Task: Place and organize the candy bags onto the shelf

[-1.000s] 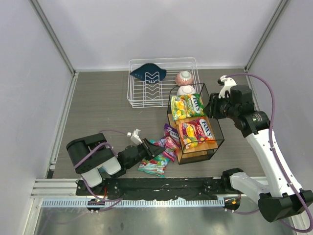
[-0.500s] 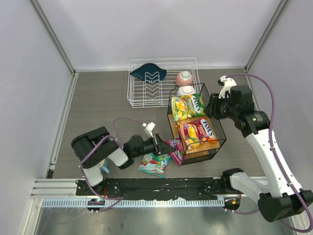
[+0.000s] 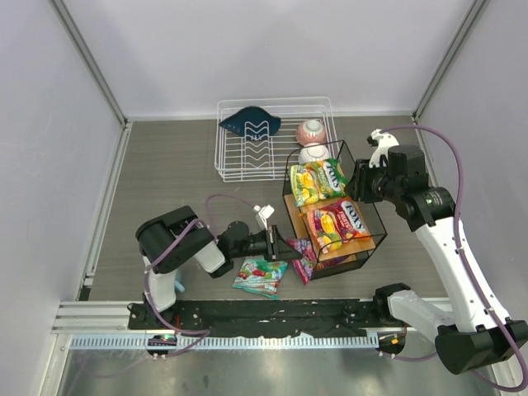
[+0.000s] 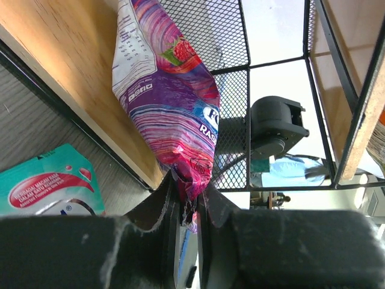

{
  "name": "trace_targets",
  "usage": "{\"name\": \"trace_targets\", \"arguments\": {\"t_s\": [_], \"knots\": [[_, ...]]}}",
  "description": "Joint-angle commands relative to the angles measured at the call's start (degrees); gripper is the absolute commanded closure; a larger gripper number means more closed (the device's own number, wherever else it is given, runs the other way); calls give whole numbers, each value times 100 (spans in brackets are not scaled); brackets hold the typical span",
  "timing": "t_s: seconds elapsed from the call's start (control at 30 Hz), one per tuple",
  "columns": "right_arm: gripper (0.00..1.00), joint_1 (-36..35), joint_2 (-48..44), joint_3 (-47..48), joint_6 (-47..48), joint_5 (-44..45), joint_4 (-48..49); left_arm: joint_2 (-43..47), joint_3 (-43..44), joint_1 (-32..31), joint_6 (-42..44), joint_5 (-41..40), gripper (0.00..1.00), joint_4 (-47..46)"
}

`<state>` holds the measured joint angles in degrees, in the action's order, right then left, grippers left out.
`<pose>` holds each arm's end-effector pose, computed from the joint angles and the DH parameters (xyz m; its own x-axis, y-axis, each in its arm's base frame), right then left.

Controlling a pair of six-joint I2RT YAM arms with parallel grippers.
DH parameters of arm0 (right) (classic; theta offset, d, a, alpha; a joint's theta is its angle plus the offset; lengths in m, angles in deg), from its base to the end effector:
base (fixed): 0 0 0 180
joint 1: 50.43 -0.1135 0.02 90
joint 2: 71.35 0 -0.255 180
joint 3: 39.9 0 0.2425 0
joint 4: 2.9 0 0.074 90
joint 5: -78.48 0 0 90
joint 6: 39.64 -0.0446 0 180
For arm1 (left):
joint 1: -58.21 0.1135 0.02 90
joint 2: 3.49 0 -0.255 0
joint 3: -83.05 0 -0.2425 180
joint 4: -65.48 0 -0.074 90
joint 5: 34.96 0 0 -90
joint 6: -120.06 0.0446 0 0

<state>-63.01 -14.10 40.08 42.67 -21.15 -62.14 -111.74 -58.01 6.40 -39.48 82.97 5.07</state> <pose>0.1941 0.0510 0.3515 -0.6218 -0.0036 -0.7832 -0.2651 0.9419 0.2062 0.1676 -0.2468 0.1113 -0.9521 -0.1285 -0.2775 0.2531 0.1777 -0.9510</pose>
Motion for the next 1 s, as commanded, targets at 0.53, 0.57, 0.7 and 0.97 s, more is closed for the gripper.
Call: {"name": "trace_targets", "arguments": {"t_s": [0.53, 0.57, 0.7, 0.97], "knots": [[59, 19, -57, 27, 39, 102, -53, -794, 842, 92, 37, 91, 100, -1377], [59, 10, -65, 36, 39, 84, -71, -821, 886, 101, 28, 82, 100, -1385], [59, 19, -65, 36, 65, 101, -124, -917, 1044, 119, 19, 125, 100, -1298], [59, 19, -118, 141, 48, -21, -168, -970, 1326, 128, 63, 240, 100, -1060]]}}
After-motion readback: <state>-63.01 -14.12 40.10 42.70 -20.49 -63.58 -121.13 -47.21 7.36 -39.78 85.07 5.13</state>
